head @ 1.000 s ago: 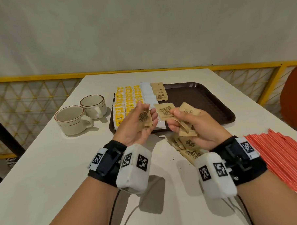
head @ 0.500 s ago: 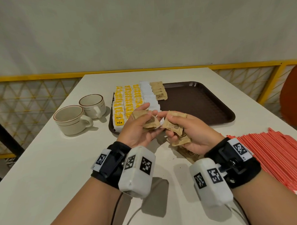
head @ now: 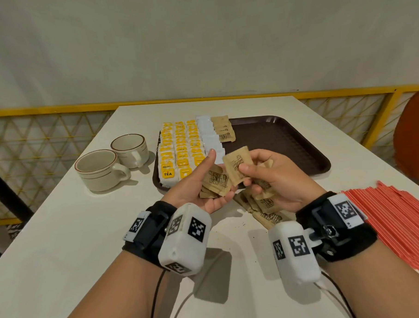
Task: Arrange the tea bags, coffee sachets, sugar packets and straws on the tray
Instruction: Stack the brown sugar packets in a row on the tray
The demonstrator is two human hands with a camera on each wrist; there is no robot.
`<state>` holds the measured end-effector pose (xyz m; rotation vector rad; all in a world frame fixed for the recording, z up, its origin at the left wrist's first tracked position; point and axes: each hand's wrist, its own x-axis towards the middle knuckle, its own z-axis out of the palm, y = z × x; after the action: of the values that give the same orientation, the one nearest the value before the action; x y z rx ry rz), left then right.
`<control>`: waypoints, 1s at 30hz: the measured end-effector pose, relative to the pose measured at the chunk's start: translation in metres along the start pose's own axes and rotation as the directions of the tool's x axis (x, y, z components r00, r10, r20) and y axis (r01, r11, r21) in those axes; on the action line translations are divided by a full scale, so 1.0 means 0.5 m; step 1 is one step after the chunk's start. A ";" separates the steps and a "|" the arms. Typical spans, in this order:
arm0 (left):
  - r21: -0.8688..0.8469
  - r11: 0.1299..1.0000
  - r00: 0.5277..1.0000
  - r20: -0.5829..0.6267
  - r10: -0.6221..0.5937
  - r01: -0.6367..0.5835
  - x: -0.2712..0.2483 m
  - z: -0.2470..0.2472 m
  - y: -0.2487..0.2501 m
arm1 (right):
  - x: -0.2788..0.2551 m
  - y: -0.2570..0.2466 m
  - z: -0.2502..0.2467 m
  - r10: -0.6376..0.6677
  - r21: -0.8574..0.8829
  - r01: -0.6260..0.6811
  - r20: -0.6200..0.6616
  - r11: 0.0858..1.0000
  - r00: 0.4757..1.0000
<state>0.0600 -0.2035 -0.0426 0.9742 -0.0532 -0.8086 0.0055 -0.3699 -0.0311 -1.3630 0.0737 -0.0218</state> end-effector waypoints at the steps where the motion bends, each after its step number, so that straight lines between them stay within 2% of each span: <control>1: 0.010 1.000 1.000 0.016 -0.024 0.024 0.001 -0.001 -0.001 | -0.001 0.000 -0.001 -0.008 -0.078 0.008 0.003 0.997 1.000; 4: 0.029 0.996 0.995 0.045 -0.091 0.090 -0.003 0.003 -0.004 | -0.006 0.003 0.003 -0.029 -0.329 0.028 0.002 0.944 1.000; 7: 0.092 0.993 0.994 0.067 -0.085 0.079 -0.007 0.007 -0.010 | -0.009 0.010 0.012 -0.051 -0.417 0.046 0.001 0.908 0.999; 9: 0.076 0.996 0.998 0.049 -0.051 0.047 -0.006 0.008 -0.011 | -0.007 0.005 0.014 -0.019 -0.280 0.010 -0.032 0.960 0.999; 11: 0.006 1.000 1.000 0.004 -0.011 0.011 -0.002 0.005 -0.007 | -0.002 -0.006 0.011 0.062 0.051 -0.061 -0.026 0.997 0.998; 13: -0.053 0.998 0.999 -0.019 0.032 -0.033 0.002 0.002 -0.001 | 0.000 -0.015 0.002 0.079 0.319 -0.082 0.022 0.944 0.997; 14: -0.066 0.997 0.999 -0.025 0.047 -0.048 0.003 0.000 0.002 | 0.000 -0.018 0.000 0.059 0.391 -0.070 0.039 0.918 0.997; 17: -0.052 0.997 0.998 -0.030 0.048 -0.050 0.002 0.001 0.001 | -0.001 -0.019 0.000 -0.042 0.432 -0.006 0.100 0.902 0.994; 20: 0.006 1.000 1.000 -0.018 -0.005 0.005 -0.003 0.013 -0.008 | -0.003 -0.016 -0.002 -0.117 0.421 0.050 0.135 0.906 0.984; 23: 0.011 0.999 0.999 -0.001 -0.045 0.045 -0.003 0.019 -0.016 | -0.001 -0.011 0.004 -0.132 0.300 0.091 0.117 0.950 0.984; 26: -0.008 0.998 0.996 0.069 -0.058 0.059 -0.006 0.027 -0.017 | 0.007 -0.012 0.024 -0.107 0.006 0.106 0.093 0.994 0.990; 28: -0.035 0.999 0.995 0.093 -0.037 0.041 -0.009 0.030 -0.017 | 0.016 -0.019 0.043 -0.101 -0.188 0.120 0.109 0.975 0.989; 30: -0.120 0.993 0.998 0.066 -0.014 0.022 -0.009 0.031 -0.017 | 0.024 -0.030 0.055 -0.134 -0.379 0.171 0.123 0.910 0.983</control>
<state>0.0458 -0.2143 -0.0385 0.8352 -0.0508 -0.8506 0.0200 -0.3466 -0.0111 -1.7636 -0.1158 -0.0774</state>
